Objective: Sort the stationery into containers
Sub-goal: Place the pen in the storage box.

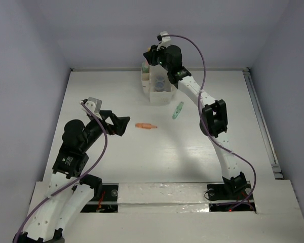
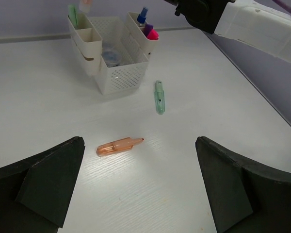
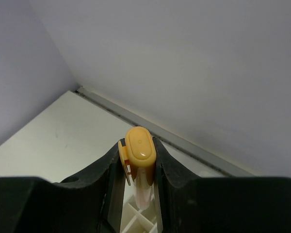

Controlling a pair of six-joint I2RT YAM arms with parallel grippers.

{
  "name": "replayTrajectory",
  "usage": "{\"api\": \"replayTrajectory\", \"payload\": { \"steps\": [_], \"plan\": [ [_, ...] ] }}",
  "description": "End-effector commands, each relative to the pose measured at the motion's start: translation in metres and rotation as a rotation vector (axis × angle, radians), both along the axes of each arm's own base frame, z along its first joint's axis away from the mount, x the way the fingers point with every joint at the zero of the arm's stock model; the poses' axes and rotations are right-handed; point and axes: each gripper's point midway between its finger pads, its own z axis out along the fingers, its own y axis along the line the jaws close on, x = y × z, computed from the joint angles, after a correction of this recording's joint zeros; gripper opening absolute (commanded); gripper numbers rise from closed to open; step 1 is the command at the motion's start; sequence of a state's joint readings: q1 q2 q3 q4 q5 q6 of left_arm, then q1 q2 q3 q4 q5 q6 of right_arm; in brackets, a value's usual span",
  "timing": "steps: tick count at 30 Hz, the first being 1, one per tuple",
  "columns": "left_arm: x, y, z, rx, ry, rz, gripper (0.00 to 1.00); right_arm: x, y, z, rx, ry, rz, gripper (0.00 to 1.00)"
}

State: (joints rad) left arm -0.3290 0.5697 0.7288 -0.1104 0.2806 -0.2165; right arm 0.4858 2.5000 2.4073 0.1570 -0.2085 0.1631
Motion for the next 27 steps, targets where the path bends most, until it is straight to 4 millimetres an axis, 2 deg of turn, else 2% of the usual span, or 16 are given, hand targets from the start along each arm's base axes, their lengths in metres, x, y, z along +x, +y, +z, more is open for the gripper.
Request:
{"api": "replayTrajectory", "payload": {
  "steps": [1, 9, 11, 13, 14, 17, 19, 24, 25, 27],
  "plan": [
    [0.003, 0.000, 0.006, 0.003, -0.031, -0.005, 0.99, 0.005, 0.002, 0.007, -0.028, -0.075, -0.017, 0.00],
    [0.003, -0.001, 0.005, 0.004, -0.030, -0.011, 0.99, 0.009, 0.005, -0.031, -0.063, -0.024, -0.014, 0.01],
    [0.006, 0.001, 0.004, 0.004, -0.027, 0.000, 0.99, 0.008, 0.007, -0.037, -0.068, -0.012, -0.003, 0.08],
    [0.006, 0.000, 0.004, 0.005, -0.025, -0.002, 0.99, 0.007, 0.007, -0.038, -0.061, -0.008, -0.001, 0.20],
    [0.006, 0.000, 0.004, 0.005, -0.025, -0.002, 0.99, 0.005, 0.006, -0.031, -0.054, -0.018, 0.001, 0.34],
    [0.006, 0.000, 0.003, 0.003, -0.024, -0.003, 0.99, 0.002, 0.007, -0.022, -0.038, -0.028, 0.010, 0.48],
    [0.006, 0.000, 0.004, 0.002, -0.025, -0.006, 0.99, -0.001, 0.007, -0.010, -0.028, -0.037, 0.019, 0.54],
    [0.005, 0.001, 0.004, 0.000, -0.026, -0.005, 0.99, -0.010, 0.004, 0.010, -0.011, -0.031, 0.026, 0.77],
    [0.006, 0.001, 0.004, 0.002, -0.027, -0.002, 0.99, -0.016, 0.001, 0.025, -0.005, -0.043, 0.025, 0.79],
    [0.005, 0.002, 0.005, -0.002, -0.030, 0.000, 0.99, -0.023, -0.004, 0.038, 0.000, -0.045, 0.019, 0.83]
  ]
}}
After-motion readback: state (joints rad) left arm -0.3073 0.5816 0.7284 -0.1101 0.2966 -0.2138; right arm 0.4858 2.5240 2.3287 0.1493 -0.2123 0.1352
